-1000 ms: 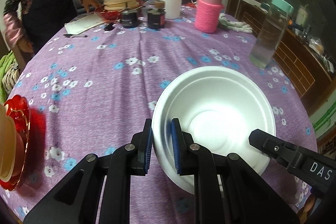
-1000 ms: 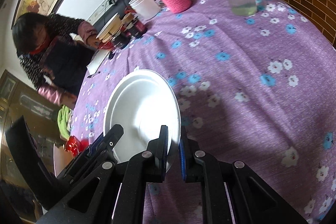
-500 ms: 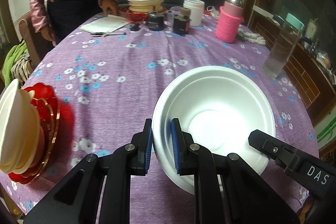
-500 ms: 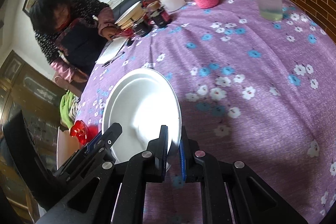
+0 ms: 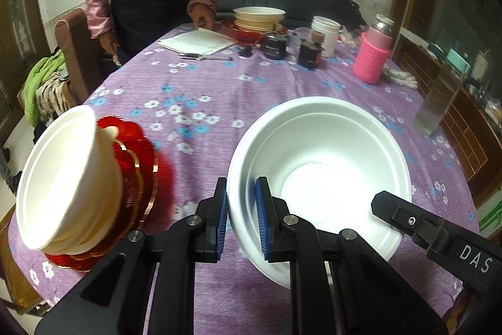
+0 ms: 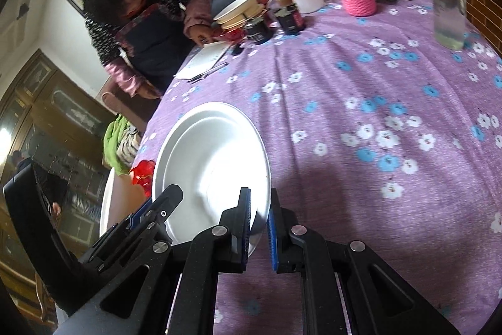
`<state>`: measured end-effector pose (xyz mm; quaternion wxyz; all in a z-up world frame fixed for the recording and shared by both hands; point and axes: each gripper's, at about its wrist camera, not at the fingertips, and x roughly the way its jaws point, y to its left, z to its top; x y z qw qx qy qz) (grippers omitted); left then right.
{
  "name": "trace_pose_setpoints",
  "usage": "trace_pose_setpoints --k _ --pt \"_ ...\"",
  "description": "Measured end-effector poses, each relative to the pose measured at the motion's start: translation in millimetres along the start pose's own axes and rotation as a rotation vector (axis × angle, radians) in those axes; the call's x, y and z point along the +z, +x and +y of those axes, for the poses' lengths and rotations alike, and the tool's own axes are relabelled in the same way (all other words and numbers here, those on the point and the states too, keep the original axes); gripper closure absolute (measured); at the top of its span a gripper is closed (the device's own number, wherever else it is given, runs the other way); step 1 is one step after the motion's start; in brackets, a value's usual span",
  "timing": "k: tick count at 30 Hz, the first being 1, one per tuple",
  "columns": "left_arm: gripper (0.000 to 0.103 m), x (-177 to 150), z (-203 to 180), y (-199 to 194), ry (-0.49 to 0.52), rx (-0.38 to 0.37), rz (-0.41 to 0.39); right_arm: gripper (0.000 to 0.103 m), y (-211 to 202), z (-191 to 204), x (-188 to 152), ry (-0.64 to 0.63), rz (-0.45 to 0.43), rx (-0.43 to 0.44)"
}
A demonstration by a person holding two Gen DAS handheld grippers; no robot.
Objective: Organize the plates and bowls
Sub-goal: 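Lower the small white bowl into the large white bowl on the stack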
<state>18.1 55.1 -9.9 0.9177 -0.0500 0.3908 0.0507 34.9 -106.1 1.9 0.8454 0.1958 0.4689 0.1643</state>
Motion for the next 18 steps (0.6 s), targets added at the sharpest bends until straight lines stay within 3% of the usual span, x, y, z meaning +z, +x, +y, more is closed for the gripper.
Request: trace_pose_setpoints --k 18 --pt "0.089 5 78 -44 -0.140 0.093 -0.082 0.094 6 90 -9 -0.155 0.023 0.099"
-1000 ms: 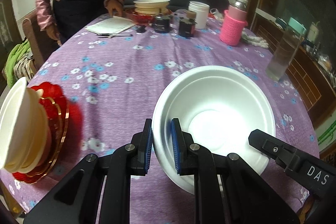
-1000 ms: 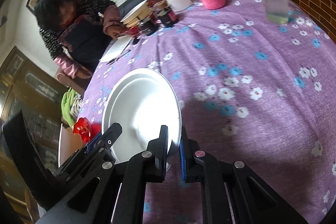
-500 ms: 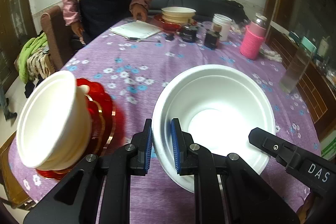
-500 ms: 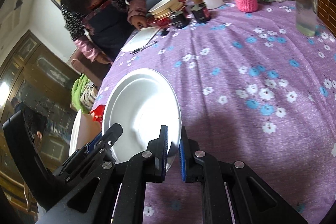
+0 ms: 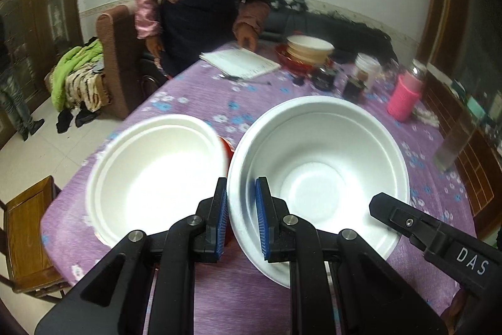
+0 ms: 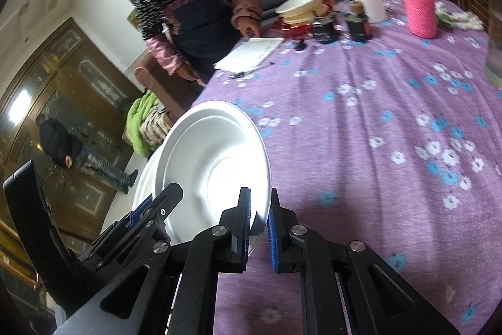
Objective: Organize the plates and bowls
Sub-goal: 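Lower the small white bowl into the large white bowl on the stack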
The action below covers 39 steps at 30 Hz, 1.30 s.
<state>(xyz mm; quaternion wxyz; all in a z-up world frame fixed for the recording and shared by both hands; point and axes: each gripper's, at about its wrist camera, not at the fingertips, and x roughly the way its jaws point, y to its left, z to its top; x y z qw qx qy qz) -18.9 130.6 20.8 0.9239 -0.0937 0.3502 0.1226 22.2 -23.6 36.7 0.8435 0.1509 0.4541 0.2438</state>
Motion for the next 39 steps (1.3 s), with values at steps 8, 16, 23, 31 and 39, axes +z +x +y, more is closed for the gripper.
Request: trace_pose_setpoints --k 8,16,23,31,39 --pt "0.089 13 43 -18 -0.079 0.068 -0.054 0.094 13 56 7 -0.100 0.017 0.071" --pt "0.089 16 81 -18 -0.147 0.129 -0.060 0.094 35 103 10 -0.187 0.063 0.118" --pt "0.089 15 97 0 -0.160 0.141 -0.029 0.093 61 116 6 -0.210 0.114 0.105" --pt "0.089 17 106 11 -0.164 0.150 -0.011 0.093 80 122 6 -0.218 0.145 0.087" --pt "0.089 15 114 12 -0.167 0.165 -0.002 0.093 86 127 4 -0.224 0.165 0.083"
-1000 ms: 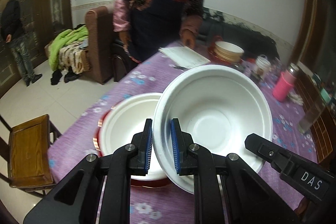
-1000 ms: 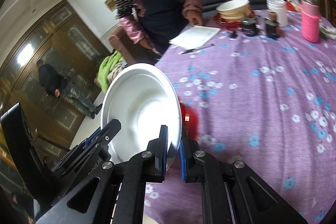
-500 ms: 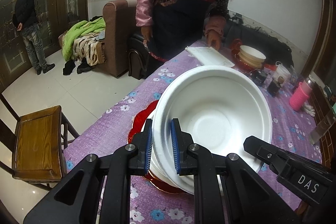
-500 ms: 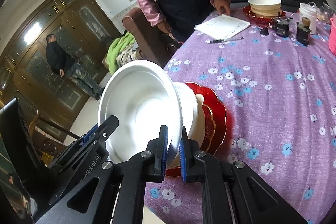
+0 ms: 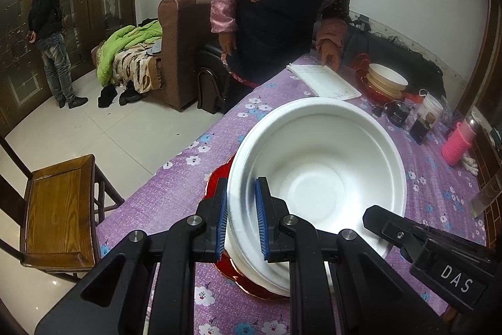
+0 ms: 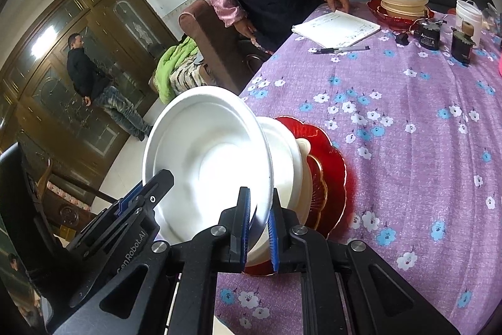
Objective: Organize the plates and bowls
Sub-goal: 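Lower the small white bowl into the large white bowl on the stack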
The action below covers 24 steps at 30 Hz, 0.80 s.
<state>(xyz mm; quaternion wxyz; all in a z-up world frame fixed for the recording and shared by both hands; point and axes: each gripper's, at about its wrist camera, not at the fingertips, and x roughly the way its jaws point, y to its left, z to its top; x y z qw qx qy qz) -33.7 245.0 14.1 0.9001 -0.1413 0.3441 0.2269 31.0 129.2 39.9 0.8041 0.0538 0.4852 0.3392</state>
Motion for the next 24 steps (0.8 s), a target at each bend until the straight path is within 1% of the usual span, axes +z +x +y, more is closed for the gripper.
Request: trace_pose_setpoints --k 7,24 --pt "0.089 -4 3 1 0.000 0.012 0.010 0.093 5 5 -2 -0.012 0.016 -0.005" --pt "0.088 -4 9 17 0.000 0.007 0.069 0.093 20 8 -2 -0.022 0.057 -0.032"
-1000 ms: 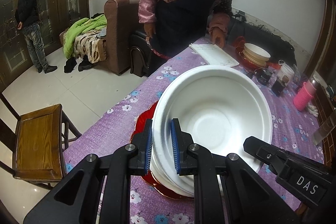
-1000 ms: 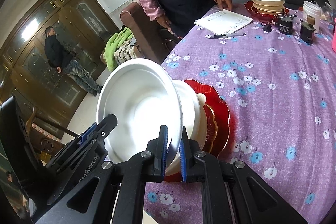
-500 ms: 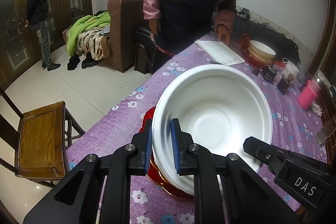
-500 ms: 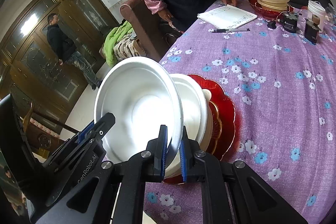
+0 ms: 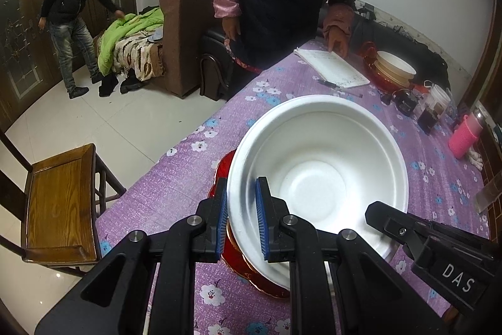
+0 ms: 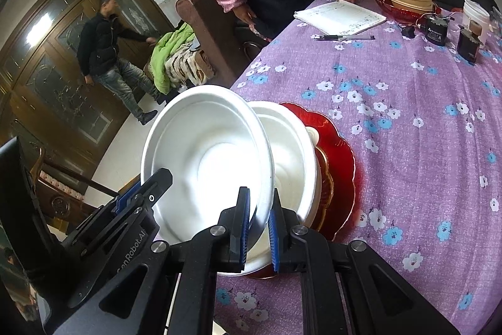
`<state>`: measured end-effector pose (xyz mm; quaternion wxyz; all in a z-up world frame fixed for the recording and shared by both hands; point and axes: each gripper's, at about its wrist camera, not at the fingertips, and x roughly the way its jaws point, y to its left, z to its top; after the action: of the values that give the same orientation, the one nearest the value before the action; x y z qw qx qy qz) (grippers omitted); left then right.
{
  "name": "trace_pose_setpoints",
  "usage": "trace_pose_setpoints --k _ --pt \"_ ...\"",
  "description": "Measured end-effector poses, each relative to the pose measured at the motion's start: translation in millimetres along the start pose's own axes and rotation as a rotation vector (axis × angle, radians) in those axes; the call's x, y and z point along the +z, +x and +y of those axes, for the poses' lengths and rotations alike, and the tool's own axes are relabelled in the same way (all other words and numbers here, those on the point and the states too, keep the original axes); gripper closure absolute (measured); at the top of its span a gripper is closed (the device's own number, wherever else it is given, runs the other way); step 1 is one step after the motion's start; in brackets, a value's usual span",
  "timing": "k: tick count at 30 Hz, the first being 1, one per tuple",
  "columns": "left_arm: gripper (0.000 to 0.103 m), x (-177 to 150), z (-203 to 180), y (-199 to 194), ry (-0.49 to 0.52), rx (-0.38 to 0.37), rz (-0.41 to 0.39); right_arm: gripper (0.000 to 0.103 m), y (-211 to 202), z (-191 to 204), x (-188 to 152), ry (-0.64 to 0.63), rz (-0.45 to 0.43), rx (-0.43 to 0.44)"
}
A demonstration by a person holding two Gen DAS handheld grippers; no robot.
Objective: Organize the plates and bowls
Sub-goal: 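Lower the small white bowl into the large white bowl on the stack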
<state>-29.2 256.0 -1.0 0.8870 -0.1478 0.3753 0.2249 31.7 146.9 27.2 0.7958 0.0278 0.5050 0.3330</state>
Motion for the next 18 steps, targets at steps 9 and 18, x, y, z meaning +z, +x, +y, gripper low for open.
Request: trace_pose_setpoints --k 9,18 --pt "0.088 0.9 -3.6 3.9 0.018 0.002 0.014 0.092 3.8 -1.9 1.2 0.006 0.014 -0.020" --pt "0.088 1.6 -5.3 3.9 0.023 0.005 0.017 0.090 3.4 -1.7 1.2 0.004 0.014 -0.034"
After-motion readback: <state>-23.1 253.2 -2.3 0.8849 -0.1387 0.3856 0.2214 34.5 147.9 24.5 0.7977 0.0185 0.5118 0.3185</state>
